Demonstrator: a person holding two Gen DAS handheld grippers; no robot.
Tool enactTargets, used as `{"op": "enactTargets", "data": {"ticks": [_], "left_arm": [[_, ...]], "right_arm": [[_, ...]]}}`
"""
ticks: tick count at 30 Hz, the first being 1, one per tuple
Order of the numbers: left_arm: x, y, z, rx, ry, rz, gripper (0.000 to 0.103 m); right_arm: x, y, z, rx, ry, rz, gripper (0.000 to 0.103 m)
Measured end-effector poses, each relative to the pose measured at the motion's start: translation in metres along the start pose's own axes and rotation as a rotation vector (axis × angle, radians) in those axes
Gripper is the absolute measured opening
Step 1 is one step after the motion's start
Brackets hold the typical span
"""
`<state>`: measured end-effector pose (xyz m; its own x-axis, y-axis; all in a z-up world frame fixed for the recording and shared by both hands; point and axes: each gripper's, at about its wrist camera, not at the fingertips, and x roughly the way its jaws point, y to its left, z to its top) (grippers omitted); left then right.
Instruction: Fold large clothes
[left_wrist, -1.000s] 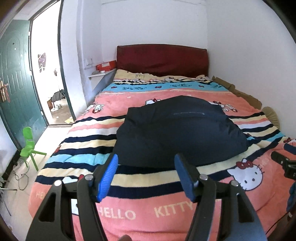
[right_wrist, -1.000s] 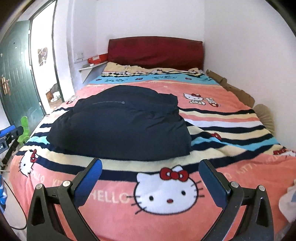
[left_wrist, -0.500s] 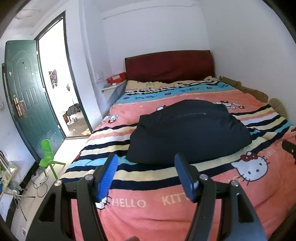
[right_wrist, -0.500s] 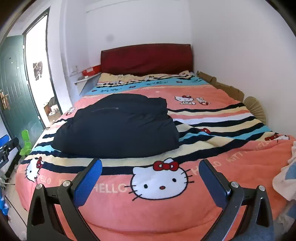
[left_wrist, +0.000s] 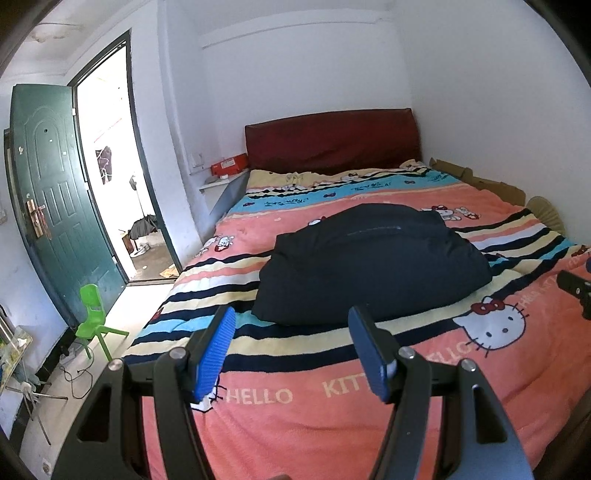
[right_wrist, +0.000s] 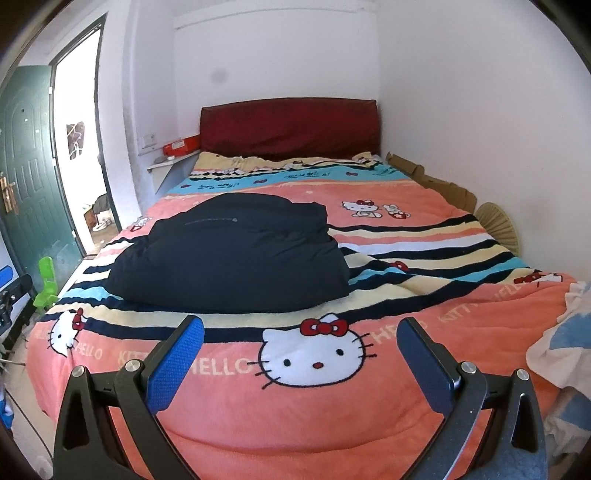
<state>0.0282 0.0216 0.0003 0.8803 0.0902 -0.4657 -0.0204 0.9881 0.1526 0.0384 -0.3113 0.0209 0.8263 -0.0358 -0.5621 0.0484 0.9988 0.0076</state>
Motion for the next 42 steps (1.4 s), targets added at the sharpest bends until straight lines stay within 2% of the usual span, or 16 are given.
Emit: {"op": "enactTargets", "data": {"ticks": [14, 42], "left_arm": [[0.015, 0.011, -0.017, -0.017, 0.048, 0.0, 0.062], [0.042, 0.001, -0.027, 0.0, 0.117, -0.025, 0.062]], "right_arm": [[0.02, 0.005, -0.021, -0.015, 0.034, -0.04, 0.102], [0.029, 0.008, -0.018, -0.046, 0.025, -0.07, 0.102]]}}
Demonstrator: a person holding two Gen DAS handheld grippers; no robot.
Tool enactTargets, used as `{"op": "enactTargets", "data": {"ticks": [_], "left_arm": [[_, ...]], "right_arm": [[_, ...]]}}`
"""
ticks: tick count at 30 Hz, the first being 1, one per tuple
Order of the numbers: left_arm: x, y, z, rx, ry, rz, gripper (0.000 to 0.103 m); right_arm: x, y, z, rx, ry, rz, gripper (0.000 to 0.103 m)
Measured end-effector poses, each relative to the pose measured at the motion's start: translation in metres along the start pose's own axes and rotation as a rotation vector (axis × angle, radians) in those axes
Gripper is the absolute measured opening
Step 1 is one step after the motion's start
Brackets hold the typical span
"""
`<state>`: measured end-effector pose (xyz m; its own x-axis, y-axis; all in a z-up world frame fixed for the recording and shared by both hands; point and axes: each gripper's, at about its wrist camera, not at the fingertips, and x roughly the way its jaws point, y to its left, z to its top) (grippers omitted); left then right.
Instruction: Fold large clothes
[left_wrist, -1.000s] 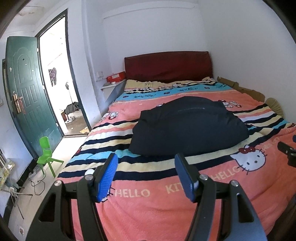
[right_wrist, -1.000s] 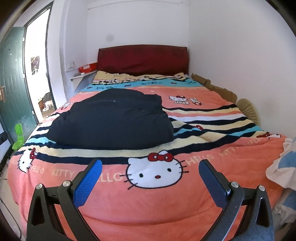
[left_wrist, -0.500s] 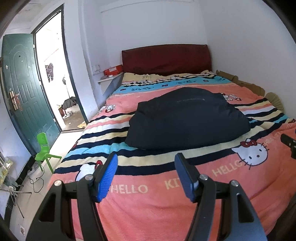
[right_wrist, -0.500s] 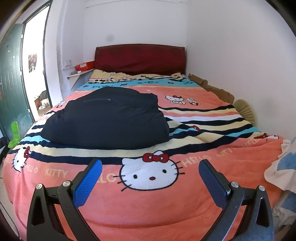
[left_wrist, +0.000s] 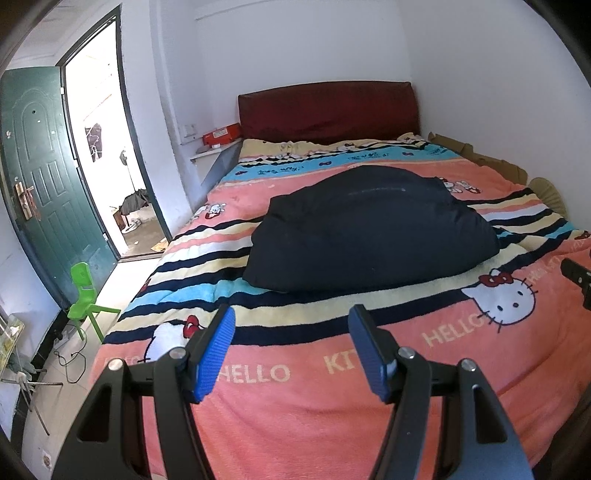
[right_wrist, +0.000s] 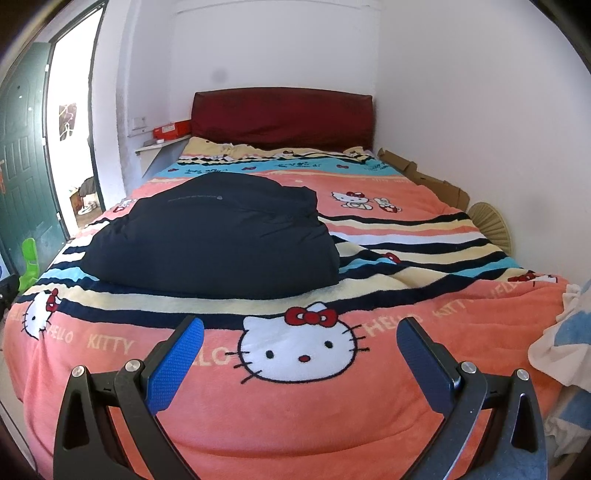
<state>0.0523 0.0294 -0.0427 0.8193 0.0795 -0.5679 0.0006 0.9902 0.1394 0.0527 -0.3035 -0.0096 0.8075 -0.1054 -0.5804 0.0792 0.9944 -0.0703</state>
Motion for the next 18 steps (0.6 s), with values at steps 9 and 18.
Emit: {"op": "enactTargets", "data": {"ticks": [9, 18], "left_arm": [[0.0021, -0.0001, -0.0011, -0.003, 0.012, -0.012, 0.062], [0.0054, 0.0021, -0.004, -0.003, 0.016, -0.018, 0.062]], "right_arm": [[0.0005, -0.0022, 0.0, -0.001, -0.001, -0.006, 0.102], [0.0019, -0.0028, 0.0007, -0.013, 0.002, -0.012, 0.102]]}}
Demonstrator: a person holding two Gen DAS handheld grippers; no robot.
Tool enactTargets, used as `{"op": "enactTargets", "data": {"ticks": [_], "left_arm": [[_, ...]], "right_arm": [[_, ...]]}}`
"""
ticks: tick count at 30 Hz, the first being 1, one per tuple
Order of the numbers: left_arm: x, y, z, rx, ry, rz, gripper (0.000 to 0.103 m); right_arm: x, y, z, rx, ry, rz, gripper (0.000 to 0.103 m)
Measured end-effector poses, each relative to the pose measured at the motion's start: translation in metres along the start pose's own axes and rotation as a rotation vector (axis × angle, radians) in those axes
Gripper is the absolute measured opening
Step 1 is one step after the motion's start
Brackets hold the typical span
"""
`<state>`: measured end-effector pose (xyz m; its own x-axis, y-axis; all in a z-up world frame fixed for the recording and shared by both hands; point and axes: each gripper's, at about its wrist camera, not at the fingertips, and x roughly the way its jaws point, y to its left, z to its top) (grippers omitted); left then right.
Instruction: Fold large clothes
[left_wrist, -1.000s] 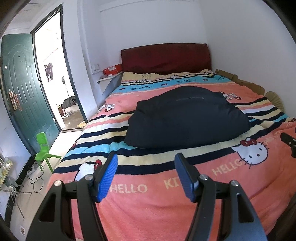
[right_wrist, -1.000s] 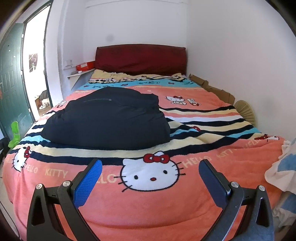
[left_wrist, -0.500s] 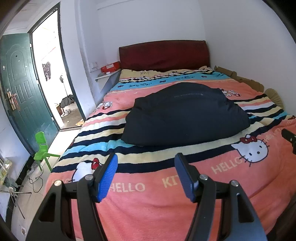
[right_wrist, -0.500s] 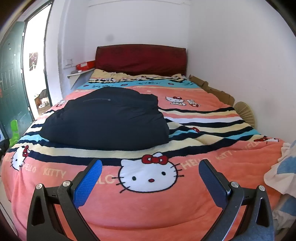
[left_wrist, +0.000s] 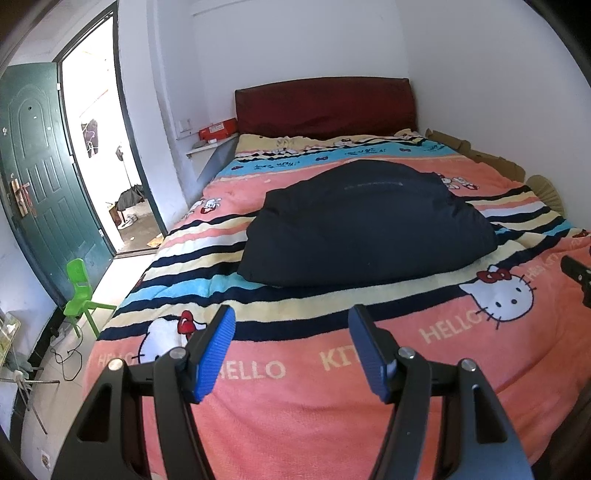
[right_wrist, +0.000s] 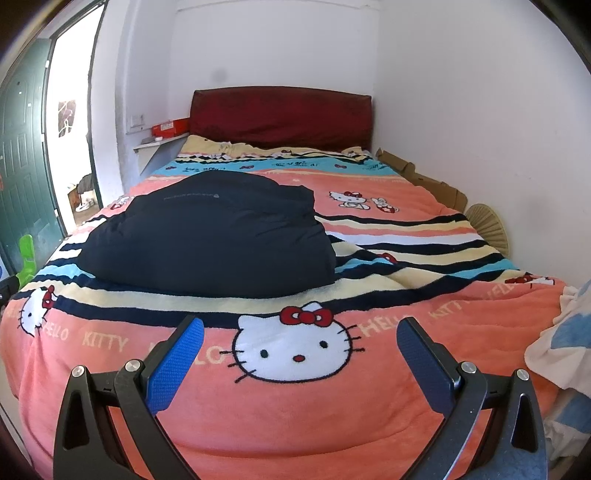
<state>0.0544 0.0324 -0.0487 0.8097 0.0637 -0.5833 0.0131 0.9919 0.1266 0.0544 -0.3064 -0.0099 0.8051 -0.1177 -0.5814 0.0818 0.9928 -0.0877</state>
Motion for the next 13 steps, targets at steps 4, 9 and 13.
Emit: {"op": "enactTargets", "data": {"ticks": [4, 9, 13], "left_arm": [[0.0, -0.0001, -0.0001, 0.0, 0.001, -0.002, 0.062], [0.0002, -0.0007, -0.0005, 0.002, 0.006, -0.007, 0.062], [0.0014, -0.001, -0.0024, 0.006, 0.009, -0.013, 0.062]], "right_arm": [[-0.001, 0.0013, -0.0005, -0.002, -0.004, -0.005, 0.102], [-0.0025, 0.0017, -0.0006, -0.004, -0.008, -0.009, 0.102], [-0.0038, 0.0022, -0.001, -0.006, -0.008, -0.011, 0.102]]}}
